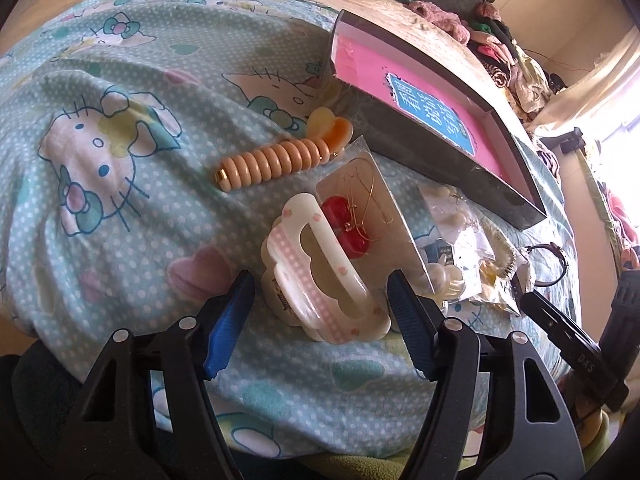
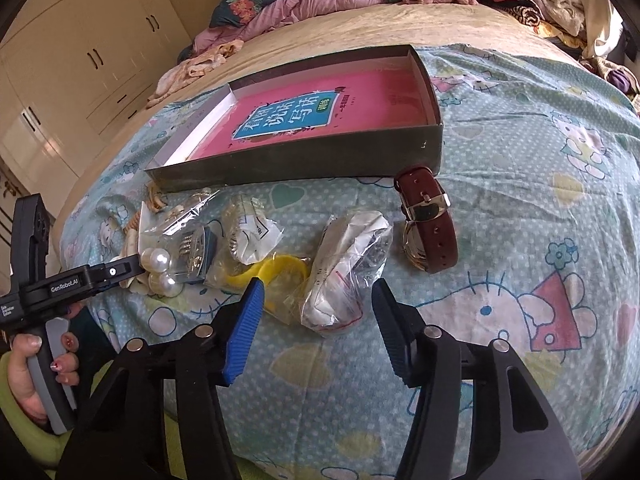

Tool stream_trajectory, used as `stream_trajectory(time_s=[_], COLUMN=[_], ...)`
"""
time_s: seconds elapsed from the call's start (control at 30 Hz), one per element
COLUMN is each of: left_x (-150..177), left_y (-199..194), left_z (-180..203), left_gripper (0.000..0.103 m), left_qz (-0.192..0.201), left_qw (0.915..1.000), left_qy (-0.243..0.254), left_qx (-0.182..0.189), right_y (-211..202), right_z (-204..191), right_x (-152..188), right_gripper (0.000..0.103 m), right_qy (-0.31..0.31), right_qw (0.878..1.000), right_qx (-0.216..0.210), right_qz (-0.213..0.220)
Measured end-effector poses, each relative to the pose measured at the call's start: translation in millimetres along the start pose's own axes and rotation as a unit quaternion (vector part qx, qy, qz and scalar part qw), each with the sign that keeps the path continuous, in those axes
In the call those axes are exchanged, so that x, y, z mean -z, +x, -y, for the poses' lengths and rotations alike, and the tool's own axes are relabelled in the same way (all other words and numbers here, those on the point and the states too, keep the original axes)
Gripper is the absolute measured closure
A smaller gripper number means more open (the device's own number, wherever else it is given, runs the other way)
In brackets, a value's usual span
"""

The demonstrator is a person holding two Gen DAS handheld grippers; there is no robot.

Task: Organize jewelry
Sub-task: 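Grasp the white claw clip with the left tool while the right tool grasps a clear plastic bag, then carry the clip and bag into the grey box and open both tools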

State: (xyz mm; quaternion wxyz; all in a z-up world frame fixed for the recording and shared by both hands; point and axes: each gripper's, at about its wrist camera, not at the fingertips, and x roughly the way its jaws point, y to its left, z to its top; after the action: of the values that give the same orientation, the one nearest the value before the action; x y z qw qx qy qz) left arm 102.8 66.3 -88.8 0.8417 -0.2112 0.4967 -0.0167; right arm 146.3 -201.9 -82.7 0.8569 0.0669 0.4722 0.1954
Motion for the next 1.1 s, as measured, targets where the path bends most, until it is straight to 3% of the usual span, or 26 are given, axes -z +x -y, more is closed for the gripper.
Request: stream_trajectory(time_s=[0.17,0.3,0.4,0.73,1.1], left_x=[-3,-2,0,-8,-44], left_y=[0,-5,-11,-49,-56], left_z=[0,-3,-6,-4,26], left_gripper=[0.056,0.061,0.062,0.062,0.062], left_qz=[0.009,0.019,0.025,0.067,0.094], left_qw=[0.9999,0.9997,0.9996,0.997,0.9935], left_qy=[0.01,0.014,0.017,0.038,0.064], left_qx=[-0.006,-0.002,0.002,-0.003,-0.003], right_y=[13,18,15,-14,-29], right_z=[8,16,18,3,-15], right_x=[-5,-7,-7,-8,-41], right_gripper=[0.053,0.069,0.072,0.074,0.074], right_qy=[0.022,0.037,0.04,0.005,-0.022], right_qw=[1.0,0.999,0.999,0.998,0.994], right_qx=[-0.002,-0.018,-0.026,-0.052,-0.073], right_qz=[-0.005,-0.003,0.003,0.038,0.075])
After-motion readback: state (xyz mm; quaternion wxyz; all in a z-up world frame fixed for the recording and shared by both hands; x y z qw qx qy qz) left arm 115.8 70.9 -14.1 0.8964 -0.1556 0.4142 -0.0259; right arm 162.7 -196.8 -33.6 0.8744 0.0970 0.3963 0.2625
